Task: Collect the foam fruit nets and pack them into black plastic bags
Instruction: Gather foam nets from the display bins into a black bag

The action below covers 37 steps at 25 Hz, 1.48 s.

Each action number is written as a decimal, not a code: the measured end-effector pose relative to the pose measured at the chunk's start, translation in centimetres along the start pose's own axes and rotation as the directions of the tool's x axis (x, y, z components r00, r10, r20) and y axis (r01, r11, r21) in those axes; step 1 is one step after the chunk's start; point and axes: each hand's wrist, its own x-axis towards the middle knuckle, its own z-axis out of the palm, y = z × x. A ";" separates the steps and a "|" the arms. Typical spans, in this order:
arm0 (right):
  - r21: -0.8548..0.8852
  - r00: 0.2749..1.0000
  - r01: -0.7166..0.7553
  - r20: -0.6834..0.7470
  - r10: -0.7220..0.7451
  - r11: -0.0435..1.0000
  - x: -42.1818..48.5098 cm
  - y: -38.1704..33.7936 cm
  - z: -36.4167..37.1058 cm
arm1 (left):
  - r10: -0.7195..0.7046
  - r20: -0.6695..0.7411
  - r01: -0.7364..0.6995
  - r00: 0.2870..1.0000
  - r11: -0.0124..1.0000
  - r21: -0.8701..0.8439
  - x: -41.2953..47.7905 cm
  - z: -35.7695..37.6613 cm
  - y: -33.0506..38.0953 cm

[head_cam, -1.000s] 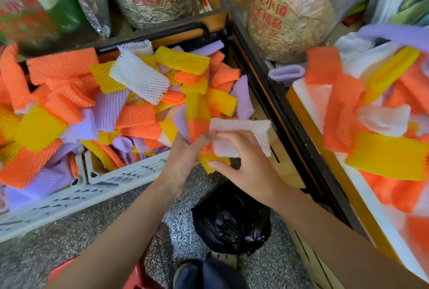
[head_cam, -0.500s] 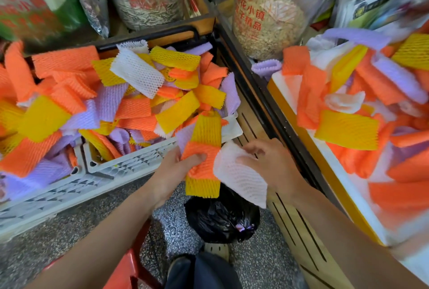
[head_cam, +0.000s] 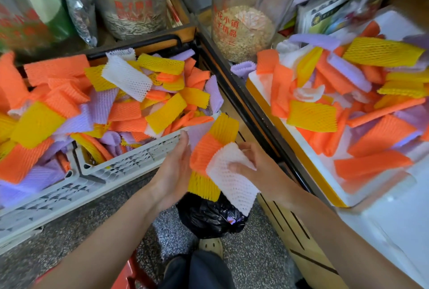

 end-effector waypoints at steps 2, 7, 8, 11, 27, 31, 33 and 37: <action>0.037 1.000 0.023 -0.002 -0.023 0.999 -1.2 0.3 -1.2 | -0.015 0.013 0.013 1.000 0.992 0.122 0.0 1.4 -0.8; 0.069 0.955 0.034 -0.297 -0.012 0.997 -5.2 1.4 -4.1 | 0.182 -0.088 -0.147 0.979 0.940 0.308 1.1 5.2 -0.8; 0.119 0.910 0.042 -0.415 0.011 0.992 -5.8 1.7 -4.6 | 0.230 -0.082 -0.187 0.970 0.915 0.358 1.1 6.4 -0.6; 0.238 0.834 0.038 -0.543 0.101 0.971 -7.0 1.8 -5.3 | 0.279 -0.051 -0.228 0.959 0.866 0.445 1.6 10.7 -0.4; 0.000 0.432 -0.129 -0.900 0.056 0.992 -10.4 9.0 -29.1 | 0.157 0.011 -0.139 0.988 0.839 0.526 6.7 22.9 -0.2; 0.060 0.436 -0.137 -0.893 0.115 0.989 -7.3 9.9 -34.3 | 0.135 -0.034 -0.099 0.990 0.858 0.504 9.0 25.8 -0.9; 0.082 0.476 -0.170 -0.866 0.155 0.982 -5.9 9.6 -35.2 | 0.138 -0.058 -0.090 0.989 0.857 0.507 9.8 27.0 -1.2; 0.249 0.583 0.008 -0.788 0.197 0.969 -6.3 7.7 -34.1 | 0.188 -0.163 -0.082 0.969 0.861 0.502 11.5 28.5 -1.8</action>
